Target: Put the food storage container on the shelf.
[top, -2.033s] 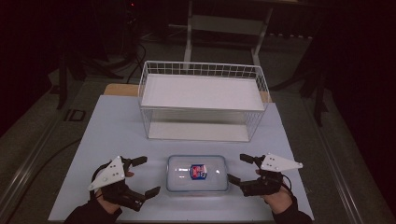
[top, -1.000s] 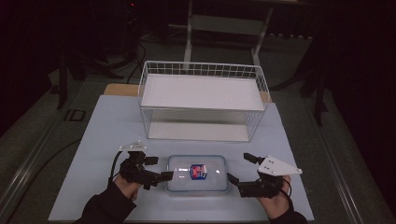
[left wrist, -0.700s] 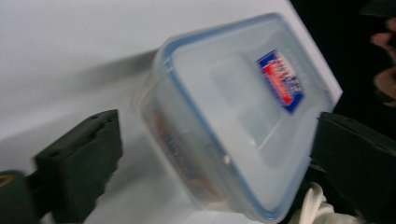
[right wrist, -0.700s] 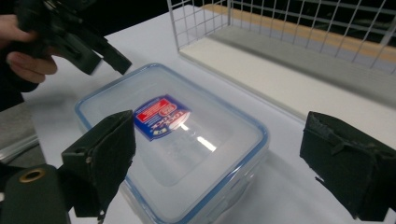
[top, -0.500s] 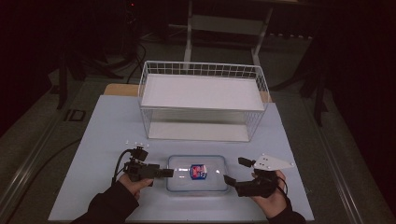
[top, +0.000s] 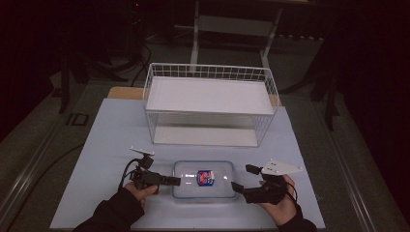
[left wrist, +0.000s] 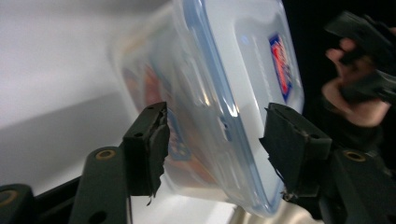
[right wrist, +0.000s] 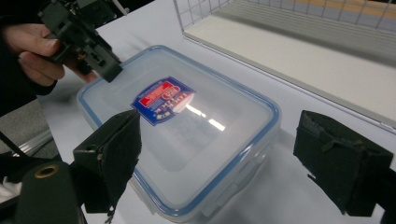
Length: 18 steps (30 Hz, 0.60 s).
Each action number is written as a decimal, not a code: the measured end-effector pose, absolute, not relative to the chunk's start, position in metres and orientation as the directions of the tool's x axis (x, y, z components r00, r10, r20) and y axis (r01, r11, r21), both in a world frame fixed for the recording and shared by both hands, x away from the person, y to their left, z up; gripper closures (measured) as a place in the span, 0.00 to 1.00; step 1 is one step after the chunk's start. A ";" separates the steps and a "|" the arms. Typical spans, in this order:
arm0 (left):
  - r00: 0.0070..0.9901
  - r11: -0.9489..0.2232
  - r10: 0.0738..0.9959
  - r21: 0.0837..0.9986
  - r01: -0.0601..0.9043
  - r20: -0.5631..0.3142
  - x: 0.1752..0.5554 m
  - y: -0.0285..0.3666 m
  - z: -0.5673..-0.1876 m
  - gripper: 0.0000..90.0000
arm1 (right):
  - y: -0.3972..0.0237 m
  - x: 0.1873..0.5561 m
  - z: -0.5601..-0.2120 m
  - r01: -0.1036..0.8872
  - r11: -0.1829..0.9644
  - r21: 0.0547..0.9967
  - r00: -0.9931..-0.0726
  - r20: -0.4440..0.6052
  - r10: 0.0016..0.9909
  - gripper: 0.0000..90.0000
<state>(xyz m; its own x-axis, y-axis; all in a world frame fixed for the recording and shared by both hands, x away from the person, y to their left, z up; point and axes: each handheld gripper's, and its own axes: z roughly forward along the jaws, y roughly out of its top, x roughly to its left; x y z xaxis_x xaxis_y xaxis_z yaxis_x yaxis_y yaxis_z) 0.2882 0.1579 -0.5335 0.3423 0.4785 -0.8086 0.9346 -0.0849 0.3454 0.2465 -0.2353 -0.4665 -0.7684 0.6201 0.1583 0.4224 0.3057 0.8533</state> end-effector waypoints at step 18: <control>0.484 -0.143 0.484 0.479 0.866 -0.729 0.269 0.161 -0.518 0.60 | -0.239 0.269 -0.497 0.694 0.235 0.680 -0.657 0.465 0.593 0.24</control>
<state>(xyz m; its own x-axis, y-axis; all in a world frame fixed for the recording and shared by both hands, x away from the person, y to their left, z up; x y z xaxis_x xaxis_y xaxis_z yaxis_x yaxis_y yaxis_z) 0.2688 0.1607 -0.5175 0.4838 0.4836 -0.7294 0.8658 -0.1431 0.4794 0.2688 -0.2387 -0.4969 -0.6571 0.5929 0.4655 0.6942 0.2352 0.6803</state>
